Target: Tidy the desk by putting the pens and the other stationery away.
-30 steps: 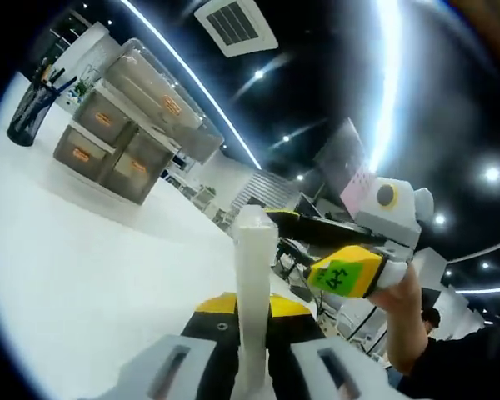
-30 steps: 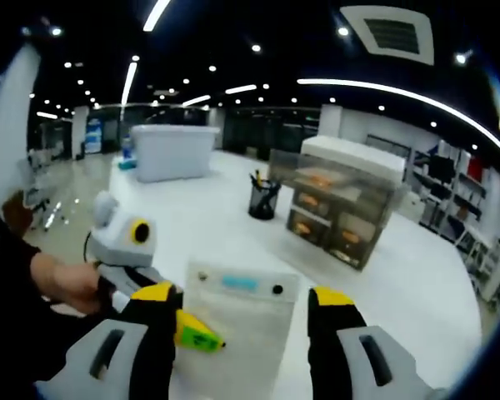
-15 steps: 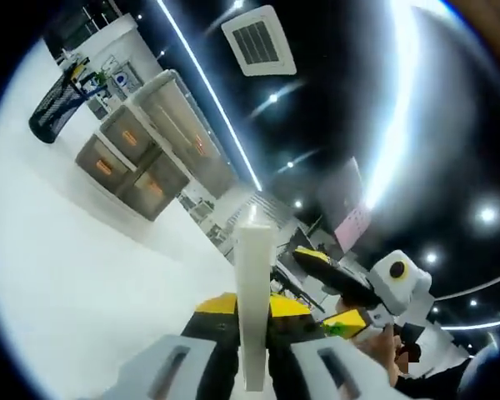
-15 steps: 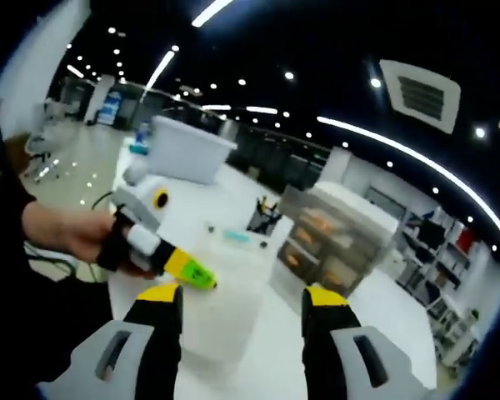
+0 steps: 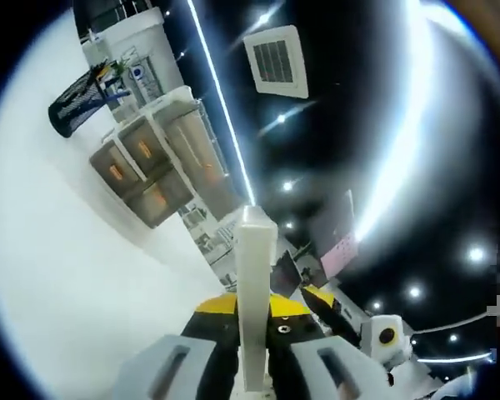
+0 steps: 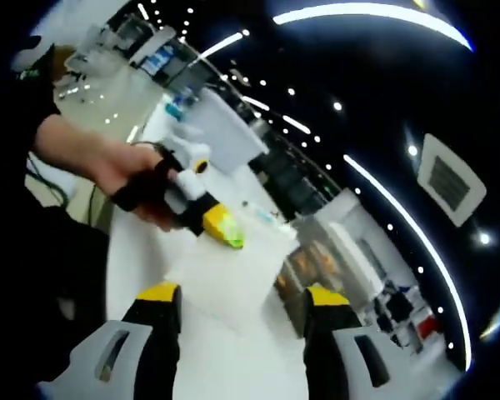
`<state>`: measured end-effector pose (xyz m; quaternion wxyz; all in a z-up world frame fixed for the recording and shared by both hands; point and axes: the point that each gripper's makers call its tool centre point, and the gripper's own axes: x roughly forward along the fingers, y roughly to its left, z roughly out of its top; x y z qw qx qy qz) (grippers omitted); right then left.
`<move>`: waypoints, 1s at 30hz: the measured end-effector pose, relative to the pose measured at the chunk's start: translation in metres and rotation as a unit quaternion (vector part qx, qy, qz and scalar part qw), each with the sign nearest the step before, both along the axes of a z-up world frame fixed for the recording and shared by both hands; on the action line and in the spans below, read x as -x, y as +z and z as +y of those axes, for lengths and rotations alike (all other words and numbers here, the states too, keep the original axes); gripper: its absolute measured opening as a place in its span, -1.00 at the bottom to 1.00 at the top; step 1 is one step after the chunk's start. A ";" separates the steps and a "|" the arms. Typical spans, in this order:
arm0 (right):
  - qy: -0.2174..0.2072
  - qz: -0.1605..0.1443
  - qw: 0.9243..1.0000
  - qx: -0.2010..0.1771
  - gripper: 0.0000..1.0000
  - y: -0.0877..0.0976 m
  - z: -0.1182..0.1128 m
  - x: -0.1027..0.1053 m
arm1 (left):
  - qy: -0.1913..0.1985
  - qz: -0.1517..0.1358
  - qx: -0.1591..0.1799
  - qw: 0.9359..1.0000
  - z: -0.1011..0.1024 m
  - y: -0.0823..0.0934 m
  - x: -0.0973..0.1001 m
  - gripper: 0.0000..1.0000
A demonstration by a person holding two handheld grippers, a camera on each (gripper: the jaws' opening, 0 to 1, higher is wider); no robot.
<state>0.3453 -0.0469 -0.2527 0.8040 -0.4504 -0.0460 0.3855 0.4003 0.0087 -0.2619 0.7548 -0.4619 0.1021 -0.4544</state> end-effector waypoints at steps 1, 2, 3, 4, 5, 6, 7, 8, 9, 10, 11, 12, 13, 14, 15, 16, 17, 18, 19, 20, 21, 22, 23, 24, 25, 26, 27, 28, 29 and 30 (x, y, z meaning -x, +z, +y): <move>0.002 -0.012 1.000 0.011 0.12 -0.001 0.001 0.001 | -0.003 0.006 0.008 1.000 0.001 0.000 0.000 -0.79; 0.003 -0.028 0.999 0.020 0.13 -0.002 0.004 0.003 | -0.007 0.010 0.014 1.000 0.002 0.001 0.001 -0.79; 0.003 -0.054 0.998 0.032 0.15 -0.001 0.007 0.005 | -0.008 0.016 0.023 1.000 0.004 0.002 0.001 -0.79; 0.008 -0.076 0.996 0.045 0.16 0.000 0.009 0.007 | -0.012 0.019 0.029 0.999 0.005 0.002 0.001 -0.79; 0.013 -0.097 0.993 0.059 0.15 0.000 0.009 0.007 | -0.019 0.023 0.038 0.999 0.005 0.004 0.002 -0.79; 0.013 -0.111 0.991 0.069 0.15 0.000 0.009 0.008 | -0.021 0.025 0.043 0.999 0.006 0.004 0.003 -0.79; 0.016 -0.137 0.987 0.086 0.14 0.001 0.009 0.008 | -0.031 0.031 0.052 0.998 0.006 0.005 0.005 -0.79; 0.019 -0.164 0.981 0.102 0.12 0.001 0.009 0.009 | -0.041 0.037 0.061 0.997 0.005 0.006 0.006 -0.79; 0.024 -0.186 0.975 0.118 0.09 0.001 0.009 0.009 | -0.046 0.044 0.068 0.996 0.005 0.006 0.007 -0.79; 0.028 -0.203 0.970 0.130 0.07 0.000 0.010 0.010 | -0.052 0.049 0.074 0.995 0.004 0.005 0.008 -0.79; 0.034 -0.217 0.966 0.139 0.07 -0.001 0.013 0.013 | -0.060 0.057 0.083 0.993 0.003 0.005 0.010 -0.79; 0.040 -0.231 0.961 0.148 0.06 -0.002 0.016 0.016 | -0.067 0.066 0.094 0.991 0.003 0.005 0.011 -0.78; 0.045 -0.242 0.957 0.156 0.05 -0.004 0.018 0.017 | -0.071 0.070 0.103 0.990 0.002 0.004 0.012 -0.78; 0.048 -0.249 0.953 0.165 0.05 -0.007 0.019 0.018 | -0.075 0.074 0.109 0.988 0.002 0.003 0.012 -0.78; 0.051 -0.262 0.948 0.175 0.05 -0.008 0.021 0.019 | -0.077 0.077 0.113 0.988 0.003 0.002 0.013 -0.78; 0.053 -0.275 0.942 0.187 0.03 0.000 0.021 0.019 | -0.081 0.079 0.116 0.987 0.002 0.002 0.014 -0.78; 0.052 -0.296 0.931 0.205 0.00 0.001 0.020 0.017 | -0.085 0.084 0.119 0.986 0.001 0.001 0.016 -0.78; 0.053 -0.305 0.927 0.210 -0.03 0.001 0.020 0.017 | -0.091 0.090 0.125 0.984 0.000 0.000 0.018 -0.78; 0.054 -0.319 0.922 0.214 -0.06 0.004 0.020 0.017 | -0.097 0.095 0.130 0.982 -0.001 0.000 0.020 -0.78; 0.055 -0.327 0.918 0.217 -0.07 -0.005 0.023 0.018 | -0.102 0.101 0.136 0.980 -0.002 -0.001 0.021 -0.78; 0.057 -0.333 0.915 0.219 -0.09 -0.006 0.025 0.019 | -0.109 0.110 0.142 0.978 -0.005 -0.001 0.024 -0.78; 0.062 -0.337 0.912 0.225 -0.14 -0.007 0.027 0.020 | -0.117 0.116 0.146 0.976 -0.007 -0.002 0.026 -0.78; 0.065 -0.345 0.907 0.231 -0.18 -0.006 0.030 0.022 | -0.128 0.125 0.152 0.972 -0.008 -0.003 0.028 -0.78; 0.072 -0.362 0.898 0.239 -0.21 -0.005 0.034 0.025 | -0.138 0.135 0.159 0.968 -0.011 -0.004 0.030 -0.78; 0.077 -0.367 0.894 0.244 -0.25 -0.007 0.035 0.026 | -0.140 0.137 0.161 0.967 -0.012 -0.006 0.031 -0.78; 0.080 -0.370 0.892 0.249 -0.27 -0.008 0.036 0.026 | -0.143 0.144 0.168 0.965 -0.015 -0.007 0.032 -0.78; 0.080 -0.373 0.888 0.255 -0.29 -0.010 0.036 0.026 | -0.148 0.148 0.172 0.963 -0.017 -0.008 0.033 -0.78; 0.080 -0.381 0.883 0.260 -0.33 -0.009 0.037 0.026 | -0.152 0.153 0.177 0.960 -0.018 -0.009 0.034 -0.78; 0.081 -0.387 0.879 0.266 -0.37 -0.011 0.037 0.025 | -0.155 0.156 0.181 0.959 -0.020 -0.010 0.035 -0.78; 0.081 -0.390 0.877 0.269 -0.41 -0.011 0.036 0.024 | -0.159 0.159 0.185 0.957 -0.021 -0.010 0.037 -0.78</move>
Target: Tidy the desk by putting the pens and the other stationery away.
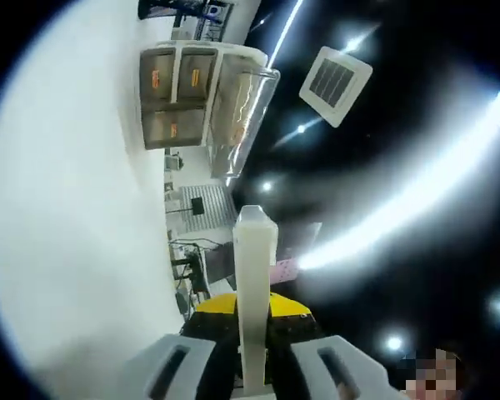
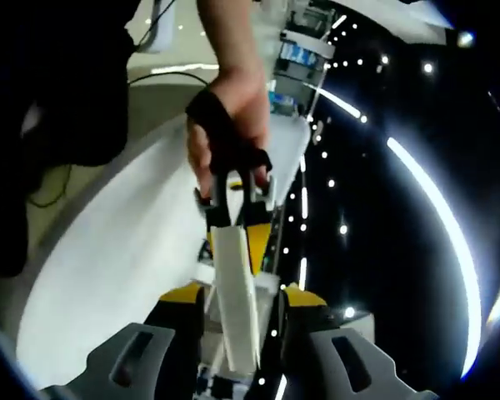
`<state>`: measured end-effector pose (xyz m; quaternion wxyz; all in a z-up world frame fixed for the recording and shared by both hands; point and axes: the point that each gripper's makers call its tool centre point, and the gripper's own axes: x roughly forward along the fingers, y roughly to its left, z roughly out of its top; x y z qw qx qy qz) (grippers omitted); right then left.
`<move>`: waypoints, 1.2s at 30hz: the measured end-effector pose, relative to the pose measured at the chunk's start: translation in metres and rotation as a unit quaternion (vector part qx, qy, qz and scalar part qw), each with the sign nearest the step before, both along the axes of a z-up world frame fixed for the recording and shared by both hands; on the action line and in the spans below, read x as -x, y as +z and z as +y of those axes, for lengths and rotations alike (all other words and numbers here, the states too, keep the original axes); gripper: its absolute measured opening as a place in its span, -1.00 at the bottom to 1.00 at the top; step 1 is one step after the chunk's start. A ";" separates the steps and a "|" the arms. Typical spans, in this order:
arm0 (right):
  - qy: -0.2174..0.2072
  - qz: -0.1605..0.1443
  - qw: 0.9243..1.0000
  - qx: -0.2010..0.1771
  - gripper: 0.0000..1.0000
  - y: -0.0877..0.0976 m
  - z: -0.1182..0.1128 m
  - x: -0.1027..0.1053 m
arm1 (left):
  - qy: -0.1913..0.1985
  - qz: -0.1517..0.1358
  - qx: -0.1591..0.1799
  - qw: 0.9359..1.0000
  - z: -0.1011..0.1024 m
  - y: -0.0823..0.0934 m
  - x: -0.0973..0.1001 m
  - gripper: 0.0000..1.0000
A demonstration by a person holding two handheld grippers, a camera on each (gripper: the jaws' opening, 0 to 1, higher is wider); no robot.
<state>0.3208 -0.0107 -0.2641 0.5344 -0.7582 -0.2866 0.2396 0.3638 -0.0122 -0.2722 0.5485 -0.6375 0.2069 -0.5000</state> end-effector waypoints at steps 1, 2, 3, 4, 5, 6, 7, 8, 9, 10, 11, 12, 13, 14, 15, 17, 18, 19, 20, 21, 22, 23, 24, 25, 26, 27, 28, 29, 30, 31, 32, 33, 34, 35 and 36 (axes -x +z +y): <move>0.000 -0.002 1.000 0.002 -0.44 0.000 0.000 0.000 | -0.005 0.003 0.005 1.000 -0.002 0.000 0.002 -0.78; 0.000 -0.002 1.000 0.001 -0.46 -0.001 -0.001 -0.001 | -0.006 0.004 0.006 1.000 -0.002 0.000 0.003 -0.78; 0.001 -0.004 1.000 0.001 -0.47 0.000 -0.002 -0.001 | -0.012 0.008 0.013 1.000 -0.004 0.000 0.006 -0.78; 0.002 -0.006 1.000 0.003 -0.49 0.000 -0.002 -0.002 | -0.015 0.009 0.016 1.000 -0.005 0.000 0.007 -0.78; 0.002 -0.011 1.000 0.008 -0.52 0.000 -0.002 -0.002 | -0.021 0.011 0.020 1.000 -0.007 0.000 0.009 -0.78; 0.002 -0.021 1.000 0.018 -0.61 0.000 -0.003 -0.002 | -0.023 0.012 0.022 0.999 -0.008 0.000 0.011 -0.78; 0.004 -0.048 0.998 0.030 -0.70 0.005 -0.002 0.000 | -0.023 0.014 0.023 0.999 -0.008 -0.001 0.012 -0.78; 0.009 -0.051 0.998 0.032 -0.78 0.004 -0.002 0.000 | -0.024 0.014 0.023 0.999 -0.009 -0.001 0.013 -0.78; 0.010 -0.040 0.998 0.039 -0.79 -0.001 -0.002 -0.001 | -0.024 0.013 0.020 0.999 -0.010 -0.003 0.014 -0.78; 0.007 -0.040 0.999 0.030 -0.79 0.000 -0.003 -0.002 | -0.024 0.013 0.021 0.999 -0.010 -0.004 0.014 -0.78; 0.008 -0.044 0.999 0.031 -0.80 0.001 -0.002 0.000 | -0.024 0.014 0.024 0.999 -0.011 -0.004 0.015 -0.78; 0.009 -0.050 0.998 0.034 -0.80 0.002 -0.002 0.001 | -0.024 0.013 0.025 0.999 -0.011 -0.004 0.016 -0.78; 0.009 -0.051 0.998 0.035 -0.81 0.002 -0.002 0.002 | -0.022 0.007 0.024 0.999 -0.011 -0.002 0.017 -0.78; 0.008 -0.052 0.998 0.034 -0.82 0.003 -0.002 0.002 | -0.018 0.001 0.020 1.000 -0.011 -0.002 0.017 -0.78; 0.008 -0.054 0.998 0.033 -0.82 0.004 -0.002 0.003 | -0.019 0.001 0.021 1.000 -0.011 -0.001 0.017 -0.78; 0.009 -0.057 0.998 0.030 -0.82 0.006 -0.003 0.004 | -0.017 -0.006 0.020 1.000 -0.011 -0.001 0.016 -0.78; 0.008 -0.056 0.998 0.027 -0.82 0.007 -0.002 0.005 | -0.015 -0.008 0.019 1.000 -0.011 -0.001 0.015 -0.77; 0.007 -0.055 0.998 0.023 -0.82 0.009 -0.003 0.005 | -0.014 -0.011 0.019 1.000 -0.011 -0.002 0.014 -0.77; 0.006 -0.049 0.999 0.015 -0.82 0.010 -0.003 0.005 | -0.002 -0.033 0.004 0.999 -0.011 -0.003 0.013 -0.75; 0.005 -0.041 0.999 0.006 -0.83 0.011 -0.004 0.004 | 0.005 -0.048 -0.004 0.999 -0.010 -0.002 0.013 -0.74; 0.006 -0.038 0.999 -0.002 -0.83 0.013 -0.004 0.004 | 0.013 -0.070 -0.012 0.997 -0.010 -0.001 0.013 -0.71; 0.006 -0.039 0.999 -0.006 -0.83 0.016 -0.004 0.005 | 0.023 -0.095 -0.022 0.995 -0.010 0.002 0.014 -0.70; 0.007 -0.040 0.999 -0.008 -0.83 0.018 -0.004 0.006 | 0.028 -0.105 -0.027 0.994 -0.010 0.003 0.014 -0.68; 0.007 -0.043 0.999 -0.013 -0.83 0.020 -0.004 0.006 | 0.034 -0.118 -0.032 0.992 -0.010 0.006 0.015 -0.67; 0.007 -0.044 0.999 -0.020 -0.83 0.023 -0.005 0.006 | 0.042 -0.137 -0.040 0.989 -0.009 0.008 0.016 -0.65; 0.007 -0.043 0.999 -0.027 -0.83 0.026 -0.005 0.006 | 0.052 -0.156 -0.050 0.985 -0.009 0.010 0.016 -0.63; 0.005 -0.037 0.999 -0.039 -0.83 0.027 -0.006 0.006 | 0.064 -0.177 -0.062 0.980 -0.009 0.012 0.016 -0.59; 0.005 -0.034 0.998 -0.047 -0.83 0.029 -0.006 0.006 | 0.078 -0.202 -0.074 0.973 -0.008 0.014 0.017 -0.56; 0.004 -0.033 0.998 -0.057 -0.83 0.030 -0.008 0.005 | 0.094 -0.233 -0.086 0.964 -0.008 0.017 0.018 -0.52; 0.003 -0.029 0.997 -0.065 -0.83 0.030 -0.009 0.005 | 0.110 -0.262 -0.105 0.953 -0.007 0.018 0.019 -0.47; 0.002 -0.028 0.997 -0.068 -0.83 0.030 -0.010 0.004 | 0.123 -0.284 -0.125 0.943 -0.007 0.018 0.019 -0.43; 0.001 -0.029 0.997 -0.070 -0.83 0.033 -0.009 0.005 | 0.132 -0.305 -0.140 0.933 -0.006 0.019 0.020 -0.41; 0.001 -0.032 0.997 -0.074 -0.83 0.040 -0.006 0.007 | 0.138 -0.319 -0.145 0.926 -0.005 0.021 0.022 -0.38; -0.001 -0.032 0.996 -0.079 -0.83 0.043 -0.008 0.007 | 0.152 -0.336 -0.160 0.916 -0.003 0.022 0.022 -0.32; -0.003 -0.031 0.996 -0.084 -0.83 0.046 -0.009 0.006 | 0.166 -0.352 -0.173 0.905 -0.001 0.022 0.022 -0.25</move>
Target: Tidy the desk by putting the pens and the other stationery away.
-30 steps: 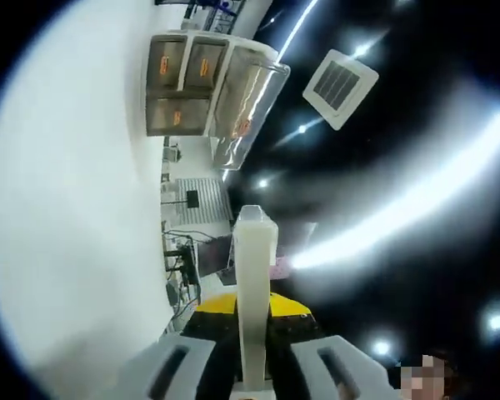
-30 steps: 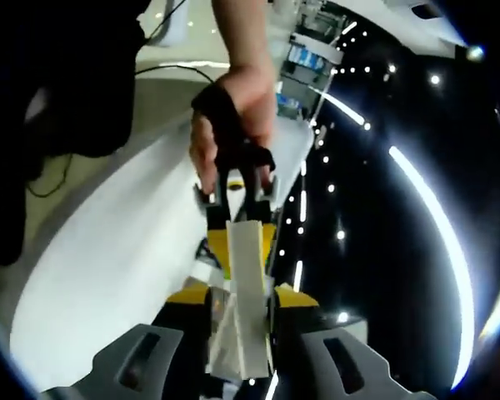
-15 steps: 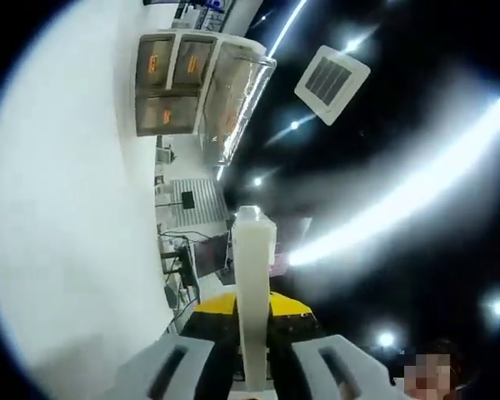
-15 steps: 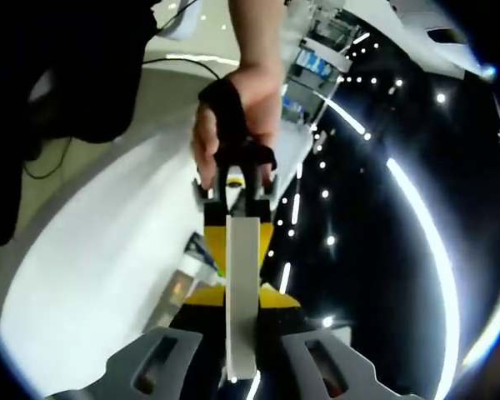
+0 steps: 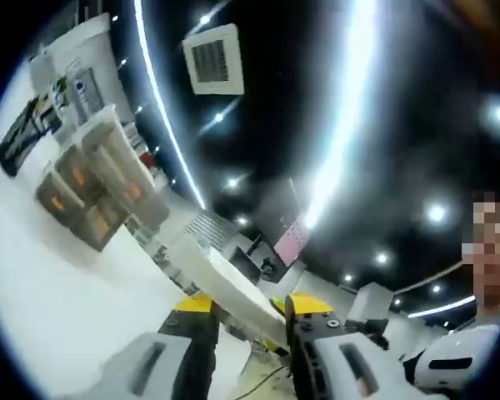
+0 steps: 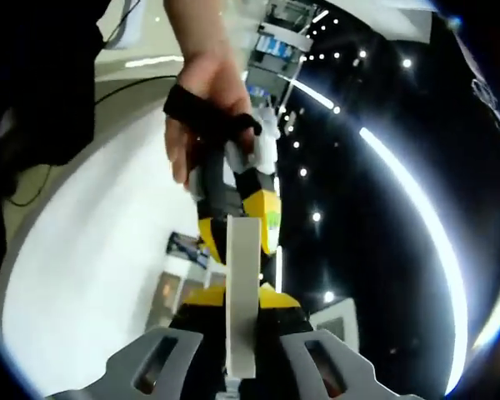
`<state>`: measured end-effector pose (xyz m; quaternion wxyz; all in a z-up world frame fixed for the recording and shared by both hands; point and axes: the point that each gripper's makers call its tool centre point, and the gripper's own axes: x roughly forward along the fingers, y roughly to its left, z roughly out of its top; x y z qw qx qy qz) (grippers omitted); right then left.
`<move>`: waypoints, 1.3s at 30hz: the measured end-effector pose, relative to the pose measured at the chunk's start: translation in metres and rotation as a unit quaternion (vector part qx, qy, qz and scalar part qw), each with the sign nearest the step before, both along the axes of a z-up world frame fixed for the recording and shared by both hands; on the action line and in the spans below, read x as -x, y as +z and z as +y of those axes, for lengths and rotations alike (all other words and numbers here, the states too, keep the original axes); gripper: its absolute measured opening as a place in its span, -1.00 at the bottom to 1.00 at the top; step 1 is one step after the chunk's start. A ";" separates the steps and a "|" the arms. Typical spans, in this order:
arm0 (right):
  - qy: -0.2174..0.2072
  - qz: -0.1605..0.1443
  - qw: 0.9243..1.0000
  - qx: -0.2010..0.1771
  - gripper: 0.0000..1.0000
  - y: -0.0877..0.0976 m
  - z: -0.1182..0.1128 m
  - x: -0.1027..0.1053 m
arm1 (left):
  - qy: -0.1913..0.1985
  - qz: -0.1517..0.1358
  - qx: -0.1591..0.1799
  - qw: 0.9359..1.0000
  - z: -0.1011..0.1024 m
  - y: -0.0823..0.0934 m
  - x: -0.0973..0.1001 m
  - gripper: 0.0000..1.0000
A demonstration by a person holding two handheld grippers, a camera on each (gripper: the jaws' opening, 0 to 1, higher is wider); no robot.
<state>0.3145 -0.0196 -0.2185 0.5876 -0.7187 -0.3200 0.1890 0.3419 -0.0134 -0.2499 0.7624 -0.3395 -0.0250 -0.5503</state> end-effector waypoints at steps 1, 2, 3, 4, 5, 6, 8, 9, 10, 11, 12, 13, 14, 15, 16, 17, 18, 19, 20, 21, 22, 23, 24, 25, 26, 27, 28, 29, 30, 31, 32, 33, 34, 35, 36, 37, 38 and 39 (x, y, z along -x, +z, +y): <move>-0.002 0.001 1.000 -0.005 -0.83 0.003 -0.001 0.000 | 0.016 -0.019 -0.012 1.000 0.002 0.001 0.000 -0.11; -0.007 0.001 1.000 -0.010 -0.83 0.007 -0.004 -0.001 | 0.055 -0.059 -0.038 0.996 0.023 0.023 -0.004 0.00; -0.011 0.000 1.000 -0.013 -0.83 0.009 -0.006 -0.002 | 0.078 -0.081 -0.057 0.992 0.038 0.039 -0.006 0.10; -0.013 -0.001 1.000 -0.016 -0.83 0.009 -0.007 -0.002 | 0.096 -0.099 -0.076 0.987 0.042 0.043 -0.005 0.19; -0.016 0.002 1.000 -0.023 -0.83 0.009 -0.012 -0.006 | 0.109 -0.113 -0.096 0.983 0.044 0.042 -0.004 0.23; -0.017 0.010 0.999 -0.032 -0.83 0.009 -0.016 -0.008 | 0.118 -0.121 -0.114 0.979 0.046 0.041 -0.003 0.25; -0.016 0.015 0.999 -0.044 -0.83 0.017 -0.019 -0.008 | 0.130 -0.136 -0.135 0.973 0.049 0.040 0.000 0.25; -0.017 0.020 0.998 -0.049 -0.83 0.019 -0.021 -0.009 | 0.136 -0.143 -0.149 0.969 0.051 0.038 0.001 0.26; -0.018 0.023 0.998 -0.053 -0.83 0.020 -0.022 -0.010 | 0.145 -0.150 -0.163 0.964 0.054 0.037 0.002 0.27; -0.019 0.026 0.998 -0.058 -0.83 0.023 -0.023 -0.010 | 0.153 -0.158 -0.178 0.959 0.057 0.035 0.003 0.27; -0.020 0.029 0.997 -0.063 -0.83 0.022 -0.023 -0.010 | 0.162 -0.164 -0.192 0.954 0.060 0.033 0.005 0.27; -0.021 0.032 0.997 -0.067 -0.83 0.023 -0.025 -0.012 | 0.173 -0.172 -0.208 0.947 0.065 0.031 0.006 0.28; -0.023 0.035 0.997 -0.072 -0.83 0.026 -0.027 -0.014 | 0.184 -0.176 -0.216 0.943 0.070 0.030 0.007 0.30; -0.024 0.037 0.996 -0.074 -0.83 0.027 -0.028 -0.015 | 0.190 -0.181 -0.224 0.938 0.073 0.028 0.009 0.33; -0.028 0.038 0.996 -0.077 -0.83 0.035 -0.028 -0.016 | 0.190 -0.185 -0.229 0.936 0.075 0.026 0.012 0.36; -0.030 0.038 0.996 -0.078 -0.83 0.038 -0.028 -0.017 | 0.191 -0.185 -0.233 0.935 0.078 0.024 0.014 0.36; -0.032 0.039 0.995 -0.081 -0.83 0.037 -0.029 -0.017 | 0.194 -0.184 -0.237 0.934 0.082 0.023 0.015 0.36; -0.034 0.043 0.995 -0.083 -0.83 0.036 -0.030 -0.018 | 0.196 -0.184 -0.240 0.933 0.086 0.021 0.017 0.36; -0.036 0.045 0.995 -0.087 -0.83 0.036 -0.031 -0.018 | 0.198 -0.183 -0.242 0.932 0.089 0.019 0.017 0.37; -0.038 0.048 0.994 -0.091 -0.83 0.042 -0.033 -0.023 | 0.203 -0.180 -0.244 0.931 0.095 0.017 0.017 0.37; -0.039 0.050 0.994 -0.093 -0.83 0.047 -0.034 -0.026 | 0.206 -0.177 -0.247 0.930 0.100 0.016 0.017 0.37; -0.040 0.051 0.993 -0.095 -0.83 0.048 -0.034 -0.028 | 0.212 -0.171 -0.248 0.930 0.107 0.014 0.017 0.37; -0.041 0.054 0.993 -0.097 -0.83 0.056 -0.037 -0.033 | 0.218 -0.165 -0.249 0.929 0.113 0.012 0.016 0.37; -0.041 0.055 0.993 -0.098 -0.83 0.060 -0.038 -0.036 | 0.226 -0.158 -0.251 0.928 0.121 0.009 0.016 0.37; -0.042 0.055 0.993 -0.097 -0.83 0.063 -0.037 -0.038 | 0.231 -0.157 -0.255 0.926 0.127 0.007 0.016 0.38; -0.045 0.055 0.993 -0.095 -0.83 0.066 -0.037 -0.042 | 0.237 -0.154 -0.258 0.924 0.133 0.004 0.017 0.38; -0.048 0.057 0.993 -0.095 -0.83 0.069 -0.037 -0.046 | 0.245 -0.149 -0.264 0.921 0.139 0.000 0.016 0.39; -0.052 0.061 0.992 -0.097 -0.83 0.070 -0.038 -0.050 | 0.251 -0.146 -0.268 0.919 0.145 -0.002 0.017 0.40; -0.055 0.069 0.991 -0.101 -0.83 0.072 -0.038 -0.054 | 0.257 -0.140 -0.272 0.917 0.150 -0.005 0.017 0.41; -0.058 0.075 0.990 -0.104 -0.83 0.074 -0.039 -0.058 | 0.262 -0.135 -0.280 0.914 0.155 -0.010 0.017 0.43; -0.059 0.078 0.990 -0.105 -0.83 0.075 -0.039 -0.061 | 0.265 -0.131 -0.287 0.911 0.158 -0.013 0.017 0.44; -0.063 0.087 0.988 -0.109 -0.83 0.077 -0.039 -0.066 | 0.271 -0.127 -0.295 0.907 0.163 -0.017 0.018 0.46; -0.064 0.089 0.988 -0.108 -0.83 0.078 -0.039 -0.069 | 0.274 -0.126 -0.297 0.906 0.166 -0.019 0.020 0.46; -0.069 0.093 0.987 -0.108 -0.83 0.079 -0.038 -0.072 | 0.276 -0.124 -0.297 0.906 0.169 -0.020 0.022 0.46; -0.073 0.097 0.987 -0.106 -0.83 0.081 -0.038 -0.075 | 0.277 -0.121 -0.296 0.906 0.171 -0.022 0.023 0.46; -0.076 0.105 0.986 -0.106 -0.83 0.081 -0.037 -0.079 | 0.276 -0.119 -0.296 0.907 0.172 -0.023 0.025 0.45; -0.080 0.117 0.984 -0.107 -0.83 0.081 -0.037 -0.083 | 0.275 -0.117 -0.295 0.908 0.174 -0.024 0.027 0.45; -0.082 0.130 0.982 -0.113 -0.83 0.083 -0.035 -0.088 | 0.274 -0.115 -0.295 0.908 0.175 -0.025 0.028 0.45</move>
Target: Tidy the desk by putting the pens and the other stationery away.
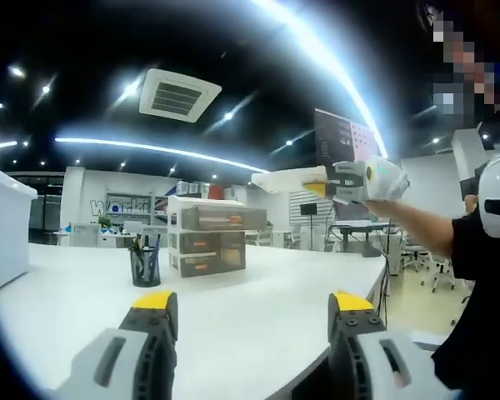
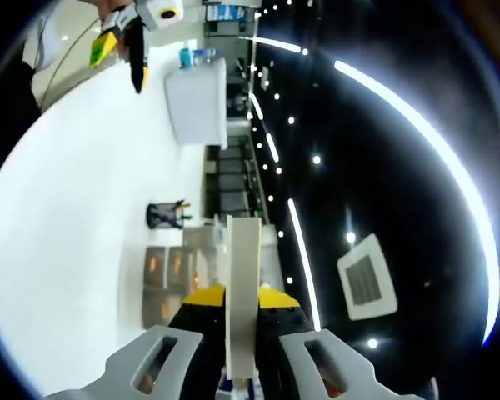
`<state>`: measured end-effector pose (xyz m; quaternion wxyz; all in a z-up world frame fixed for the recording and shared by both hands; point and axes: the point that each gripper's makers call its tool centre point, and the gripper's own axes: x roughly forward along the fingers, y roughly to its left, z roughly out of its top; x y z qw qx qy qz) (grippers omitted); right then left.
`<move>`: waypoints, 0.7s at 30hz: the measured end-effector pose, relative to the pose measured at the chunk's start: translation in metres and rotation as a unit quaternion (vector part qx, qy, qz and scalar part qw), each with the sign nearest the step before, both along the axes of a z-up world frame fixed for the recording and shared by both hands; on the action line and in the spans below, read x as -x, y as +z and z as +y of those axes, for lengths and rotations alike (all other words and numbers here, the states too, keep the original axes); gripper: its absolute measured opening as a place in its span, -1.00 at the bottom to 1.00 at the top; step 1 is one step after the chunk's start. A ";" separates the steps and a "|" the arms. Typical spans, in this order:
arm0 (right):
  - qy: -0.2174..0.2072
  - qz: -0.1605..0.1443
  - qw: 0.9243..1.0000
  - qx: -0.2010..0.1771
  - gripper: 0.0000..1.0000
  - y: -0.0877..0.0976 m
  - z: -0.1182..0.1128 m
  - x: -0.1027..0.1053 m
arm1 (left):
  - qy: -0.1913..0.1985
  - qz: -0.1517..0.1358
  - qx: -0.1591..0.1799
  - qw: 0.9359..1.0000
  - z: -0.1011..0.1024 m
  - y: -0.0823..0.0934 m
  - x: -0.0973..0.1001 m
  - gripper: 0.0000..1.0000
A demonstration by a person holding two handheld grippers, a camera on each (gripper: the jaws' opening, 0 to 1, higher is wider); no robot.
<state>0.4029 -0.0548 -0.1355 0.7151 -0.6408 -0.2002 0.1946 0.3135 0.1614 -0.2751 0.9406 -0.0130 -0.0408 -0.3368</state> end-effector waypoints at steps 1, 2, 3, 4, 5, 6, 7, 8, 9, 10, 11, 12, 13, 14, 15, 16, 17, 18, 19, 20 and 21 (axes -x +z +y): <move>0.000 0.010 1.000 -0.003 -0.82 0.001 0.002 -0.004 | 0.001 0.002 -0.002 1.000 0.001 -0.001 0.002 0.46; -0.001 0.024 1.000 -0.009 -0.82 0.002 0.003 -0.008 | 0.004 0.002 -0.003 1.000 0.004 -0.003 0.003 0.46; -0.001 0.026 1.000 -0.010 -0.82 0.005 0.005 -0.011 | 0.006 0.003 -0.003 1.000 0.006 -0.004 0.005 0.46; -0.001 0.031 0.999 -0.011 -0.82 0.007 0.007 -0.015 | 0.007 0.003 -0.004 1.000 0.008 -0.005 0.006 0.46; -0.002 0.037 0.999 -0.013 -0.83 0.008 0.009 -0.018 | 0.007 0.006 -0.001 1.000 0.010 -0.007 0.007 0.46; -0.003 0.039 0.999 -0.013 -0.83 0.009 0.009 -0.019 | 0.006 0.009 0.002 1.000 0.012 -0.008 0.008 0.46; -0.006 0.045 0.999 -0.011 -0.83 0.010 0.011 -0.024 | 0.007 0.012 0.003 1.000 0.014 -0.010 0.009 0.46; -0.011 0.049 0.999 -0.006 -0.83 0.010 0.012 -0.028 | 0.009 0.015 0.004 1.000 0.016 -0.013 0.010 0.47; -0.015 0.052 0.999 0.000 -0.83 0.011 0.014 -0.034 | 0.011 0.016 0.004 1.000 0.018 -0.014 0.011 0.47; -0.017 0.058 0.998 0.002 -0.83 0.011 0.015 -0.038 | 0.013 0.017 0.005 1.000 0.020 -0.015 0.012 0.47; -0.019 0.068 0.998 0.001 -0.83 0.010 0.016 -0.042 | 0.015 0.020 0.007 1.000 0.023 -0.017 0.013 0.47; -0.021 0.078 0.997 -0.004 -0.83 0.010 0.017 -0.047 | 0.016 0.022 0.009 1.000 0.026 -0.017 0.013 0.47; -0.024 0.085 0.996 -0.003 -0.82 0.011 0.018 -0.051 | 0.017 0.023 0.011 1.000 0.027 -0.017 0.014 0.47; -0.028 0.090 0.996 -0.001 -0.82 0.014 0.016 -0.061 | 0.017 0.024 0.011 1.000 0.029 -0.018 0.015 0.47; -0.035 0.092 0.995 0.005 -0.82 0.017 0.012 -0.072 | 0.018 0.024 0.010 0.999 0.030 -0.018 0.015 0.46; -0.042 0.093 0.995 0.010 -0.82 0.017 0.011 -0.078 | 0.018 0.025 0.010 0.999 0.031 -0.018 0.015 0.46; -0.047 0.098 0.994 0.013 -0.82 0.017 0.012 -0.082 | 0.017 0.026 0.010 0.999 0.032 -0.018 0.016 0.46; -0.050 0.107 0.993 0.014 -0.82 0.016 0.012 -0.087 | 0.016 0.026 0.011 0.999 0.033 -0.017 0.017 0.46; -0.054 0.117 0.992 0.014 -0.82 0.016 0.012 -0.090 | 0.016 0.026 0.011 0.999 0.034 -0.016 0.018 0.46; -0.055 0.122 0.991 0.015 -0.82 0.016 0.012 -0.093 | 0.016 0.025 0.012 0.999 0.034 -0.016 0.018 0.46; -0.058 0.128 0.990 0.018 -0.82 0.015 0.013 -0.097 | 0.015 0.025 0.014 0.999 0.035 -0.016 0.019 0.46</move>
